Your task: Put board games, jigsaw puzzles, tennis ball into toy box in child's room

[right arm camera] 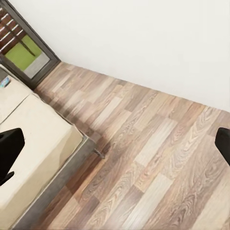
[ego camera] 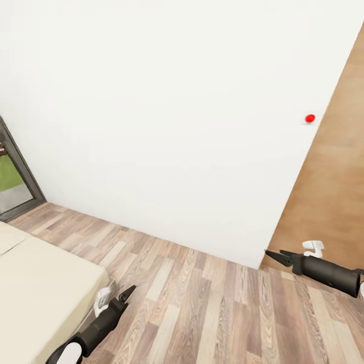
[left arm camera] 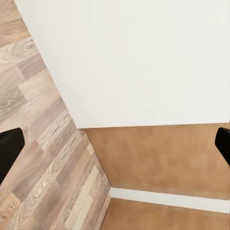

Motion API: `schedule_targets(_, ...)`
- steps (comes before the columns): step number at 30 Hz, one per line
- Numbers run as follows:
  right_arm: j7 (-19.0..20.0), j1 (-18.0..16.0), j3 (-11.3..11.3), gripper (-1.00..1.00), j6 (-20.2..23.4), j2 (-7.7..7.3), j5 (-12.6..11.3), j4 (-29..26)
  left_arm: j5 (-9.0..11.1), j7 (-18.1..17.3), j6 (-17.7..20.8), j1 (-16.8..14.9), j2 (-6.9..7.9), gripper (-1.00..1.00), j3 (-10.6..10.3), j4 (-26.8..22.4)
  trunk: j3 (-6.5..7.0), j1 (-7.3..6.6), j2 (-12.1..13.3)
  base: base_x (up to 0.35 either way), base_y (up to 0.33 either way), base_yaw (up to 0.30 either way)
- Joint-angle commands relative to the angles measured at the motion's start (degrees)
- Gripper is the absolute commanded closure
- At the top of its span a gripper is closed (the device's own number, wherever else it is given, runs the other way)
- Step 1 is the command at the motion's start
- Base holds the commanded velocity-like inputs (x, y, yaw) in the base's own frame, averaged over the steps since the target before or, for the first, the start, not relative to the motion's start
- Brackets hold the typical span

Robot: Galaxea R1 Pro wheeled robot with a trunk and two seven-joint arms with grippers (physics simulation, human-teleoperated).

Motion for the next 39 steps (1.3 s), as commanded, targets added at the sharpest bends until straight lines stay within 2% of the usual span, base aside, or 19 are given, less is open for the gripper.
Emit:
schedule_targets(1,0.12,-0.04,0.02,-1.0,0.34,-0.01,-0.09,-0.03,0.48,-0.05,0.53,-0.06,-0.01,-1.0,0.09,0.0,-0.12,0.04,-0.12,0.003,-0.007,0.278)
schedule_targets(19,0.08,-0.04,0.39,-1.0,0.32,0.0,-0.09,-0.01,0.46,-0.13,0.53,-0.06,0.01,-1.0,0.05,-0.02,-0.12,0.04,-0.12,0.017,-0.016,0.281)
schedule_targets(30,0.09,-0.05,0.41,-1.0,0.32,0.0,-0.05,0.01,0.41,-0.13,0.52,-0.06,0.01,-1.0,-0.15,-0.03,-0.12,0.04,-0.12,0.177,-0.168,0.264)
schedule_targets(39,0.16,-0.04,0.41,-1.0,0.27,0.0,-0.02,-0.04,0.35,-0.08,0.52,-0.06,0.01,-1.0,-0.25,-0.03,-0.12,0.04,-0.12,0.224,-0.217,0.105)
